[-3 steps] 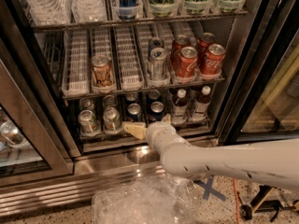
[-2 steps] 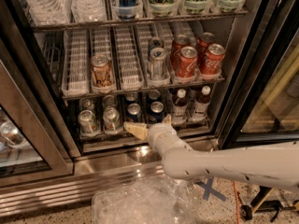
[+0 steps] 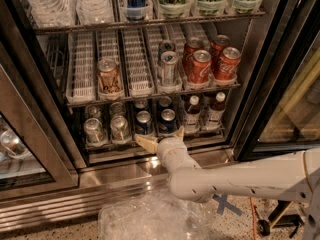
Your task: Pick pepsi can from bottom shelf of fridge
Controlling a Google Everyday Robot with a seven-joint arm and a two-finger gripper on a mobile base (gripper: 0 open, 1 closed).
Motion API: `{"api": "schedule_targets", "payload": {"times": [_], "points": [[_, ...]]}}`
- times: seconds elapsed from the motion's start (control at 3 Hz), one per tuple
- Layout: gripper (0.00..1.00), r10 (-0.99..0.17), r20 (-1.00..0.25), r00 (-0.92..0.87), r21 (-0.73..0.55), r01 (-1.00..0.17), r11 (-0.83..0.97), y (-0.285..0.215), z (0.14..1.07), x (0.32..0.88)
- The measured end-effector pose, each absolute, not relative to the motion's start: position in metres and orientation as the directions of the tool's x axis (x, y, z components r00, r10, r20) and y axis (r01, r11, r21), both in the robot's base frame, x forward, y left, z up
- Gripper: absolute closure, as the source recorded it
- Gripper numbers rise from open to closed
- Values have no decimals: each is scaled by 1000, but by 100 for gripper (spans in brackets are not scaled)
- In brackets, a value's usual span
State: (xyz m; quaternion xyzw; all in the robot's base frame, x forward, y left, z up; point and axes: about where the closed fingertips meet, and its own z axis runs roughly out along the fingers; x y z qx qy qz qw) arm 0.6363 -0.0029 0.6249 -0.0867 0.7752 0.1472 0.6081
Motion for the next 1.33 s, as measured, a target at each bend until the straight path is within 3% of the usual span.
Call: {"api": "schedule_targets", "payload": {"times": [0.33,1.0,1.33], "points": [[6,57,-970,-234,123,-276,953,-10,619,631],[33,83,-968,-236,131,-194,972,-27,605,626],[32,77,-967,-244,126,-192,973,-27,601,636]]}}
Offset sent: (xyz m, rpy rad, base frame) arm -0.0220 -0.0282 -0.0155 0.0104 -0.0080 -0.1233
